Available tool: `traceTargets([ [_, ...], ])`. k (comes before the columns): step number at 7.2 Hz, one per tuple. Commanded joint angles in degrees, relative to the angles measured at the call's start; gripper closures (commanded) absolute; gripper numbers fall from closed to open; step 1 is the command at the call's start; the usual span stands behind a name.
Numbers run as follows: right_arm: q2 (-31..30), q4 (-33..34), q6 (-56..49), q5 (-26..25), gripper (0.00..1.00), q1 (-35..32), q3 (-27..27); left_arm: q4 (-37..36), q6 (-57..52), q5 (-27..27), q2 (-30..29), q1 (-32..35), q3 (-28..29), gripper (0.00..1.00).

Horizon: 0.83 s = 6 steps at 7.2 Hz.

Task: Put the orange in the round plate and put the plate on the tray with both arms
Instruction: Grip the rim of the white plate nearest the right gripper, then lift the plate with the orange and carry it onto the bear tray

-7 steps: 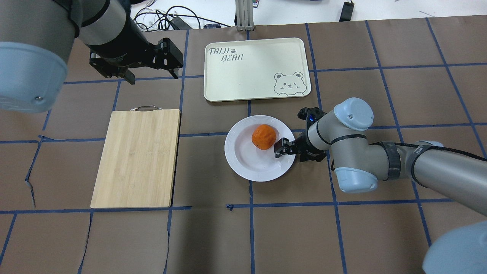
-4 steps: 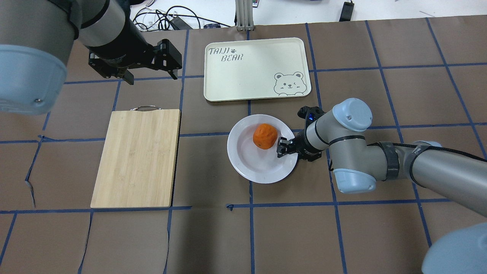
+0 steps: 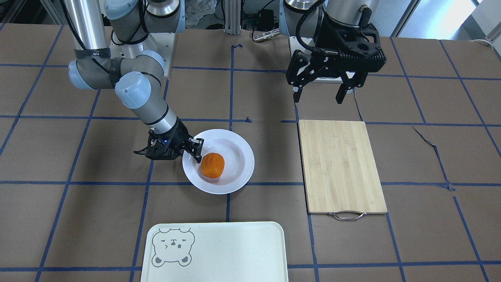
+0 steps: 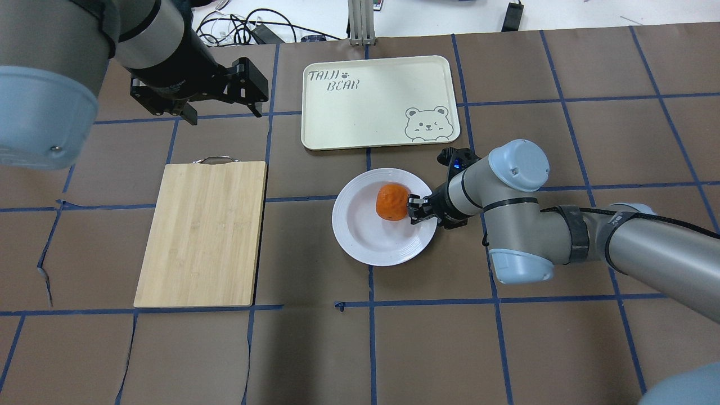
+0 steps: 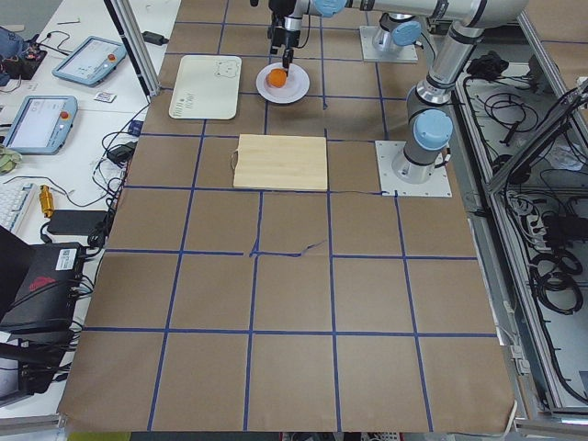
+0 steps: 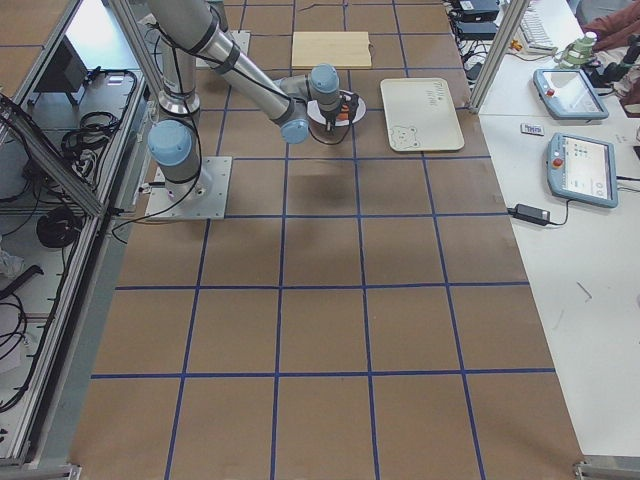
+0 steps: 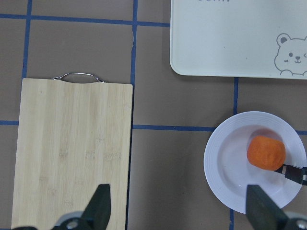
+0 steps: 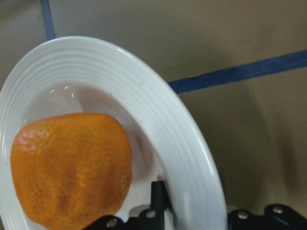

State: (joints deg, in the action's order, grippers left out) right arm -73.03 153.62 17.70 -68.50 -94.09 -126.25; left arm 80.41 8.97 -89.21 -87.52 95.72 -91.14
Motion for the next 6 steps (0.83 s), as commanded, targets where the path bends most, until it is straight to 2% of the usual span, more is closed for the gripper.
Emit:
traceTargets([
  [1, -0.8, 0.1, 1.7, 0.5, 1.0, 0.0, 0.7, 0.0, 0.0, 0.0, 0.0, 0.0, 0.0, 0.0],
  [3, -0.8, 0.2, 2.3, 1.4, 1.0, 0.9, 2.3, 0.1, 0.1, -0.1, 0.1, 0.0, 0.0, 0.0],
  [6, 2.4, -0.3, 8.5, 1.8, 1.0, 1.5, 14.9, 0.1, 0.1, -0.1, 0.1, 0.0, 0.0, 0.0],
])
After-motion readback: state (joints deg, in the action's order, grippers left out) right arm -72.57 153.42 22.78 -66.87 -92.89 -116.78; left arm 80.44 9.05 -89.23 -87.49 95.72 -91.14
